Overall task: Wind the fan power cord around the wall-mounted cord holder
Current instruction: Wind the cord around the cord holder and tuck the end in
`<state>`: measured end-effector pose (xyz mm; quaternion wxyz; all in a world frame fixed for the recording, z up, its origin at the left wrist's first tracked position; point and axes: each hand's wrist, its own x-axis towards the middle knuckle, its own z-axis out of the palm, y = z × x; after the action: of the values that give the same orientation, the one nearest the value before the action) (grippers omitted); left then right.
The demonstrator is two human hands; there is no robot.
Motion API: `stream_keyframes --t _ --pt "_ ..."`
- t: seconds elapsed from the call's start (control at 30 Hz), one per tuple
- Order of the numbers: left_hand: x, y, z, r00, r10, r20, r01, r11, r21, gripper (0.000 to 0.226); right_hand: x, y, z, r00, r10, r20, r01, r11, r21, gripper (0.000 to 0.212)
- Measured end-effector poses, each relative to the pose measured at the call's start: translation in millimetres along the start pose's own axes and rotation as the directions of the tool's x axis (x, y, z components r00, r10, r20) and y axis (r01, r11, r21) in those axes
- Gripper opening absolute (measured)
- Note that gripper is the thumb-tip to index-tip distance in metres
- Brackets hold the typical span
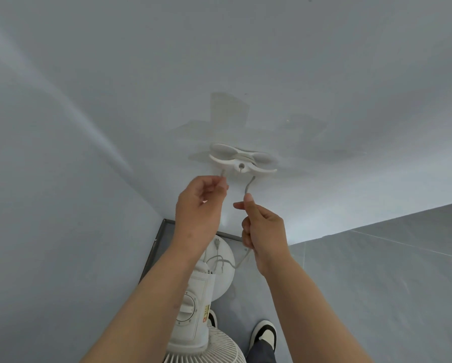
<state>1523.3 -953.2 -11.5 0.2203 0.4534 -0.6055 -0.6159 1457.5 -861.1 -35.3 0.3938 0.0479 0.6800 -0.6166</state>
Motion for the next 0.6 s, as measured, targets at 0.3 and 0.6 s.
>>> stream_keyframes --t 0.3,0.6 --pt "4.3 -10.5 3.7 0.952 -0.102 0.290 0.044 0.979 0.198 0.016 -4.7 30.8 18.8 0.987 -0.061 0.152 0.078 0.991 -0.110 0.050" --pt "13.0 -5.6 -2.6 0.981 -0.079 0.177 0.069 0.996 0.063 0.022 -20.3 83.1 -32.1 0.971 -0.185 0.152 0.223 0.929 -0.294 0.028"
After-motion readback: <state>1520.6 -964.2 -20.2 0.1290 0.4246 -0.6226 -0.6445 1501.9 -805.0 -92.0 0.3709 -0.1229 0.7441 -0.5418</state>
